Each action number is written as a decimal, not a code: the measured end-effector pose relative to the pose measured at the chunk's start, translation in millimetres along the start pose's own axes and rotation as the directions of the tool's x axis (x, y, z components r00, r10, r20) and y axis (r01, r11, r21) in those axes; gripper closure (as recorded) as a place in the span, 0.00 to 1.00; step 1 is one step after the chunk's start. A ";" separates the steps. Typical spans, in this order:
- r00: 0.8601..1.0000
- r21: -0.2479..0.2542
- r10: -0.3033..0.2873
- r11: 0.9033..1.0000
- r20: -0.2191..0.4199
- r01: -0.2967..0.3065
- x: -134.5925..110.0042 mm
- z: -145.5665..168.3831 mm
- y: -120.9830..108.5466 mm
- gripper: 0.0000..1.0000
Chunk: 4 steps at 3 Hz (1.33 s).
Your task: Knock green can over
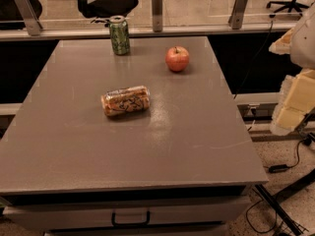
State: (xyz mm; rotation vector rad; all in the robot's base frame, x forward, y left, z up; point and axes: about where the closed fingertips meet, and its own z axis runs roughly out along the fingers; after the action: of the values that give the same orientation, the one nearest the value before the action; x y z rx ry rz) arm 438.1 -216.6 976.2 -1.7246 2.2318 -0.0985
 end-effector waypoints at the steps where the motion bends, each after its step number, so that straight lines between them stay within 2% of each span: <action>1: 1.000 0.004 0.002 1.000 0.002 -0.002 -0.9 -0.9 -0.9 0.00; 3: 0.990 0.043 -0.012 0.999 0.138 0.006 -64.9 16.5 -52.3 0.00; 4: 0.983 0.057 -0.032 0.998 0.182 0.022 -125.6 47.3 -96.7 0.00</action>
Offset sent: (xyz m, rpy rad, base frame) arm 0.0504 0.0364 0.0085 0.0933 -0.0585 0.0346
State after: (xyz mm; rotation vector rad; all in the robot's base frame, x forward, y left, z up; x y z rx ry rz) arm 569.7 -116.5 981.2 -1.6641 2.0547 -0.0070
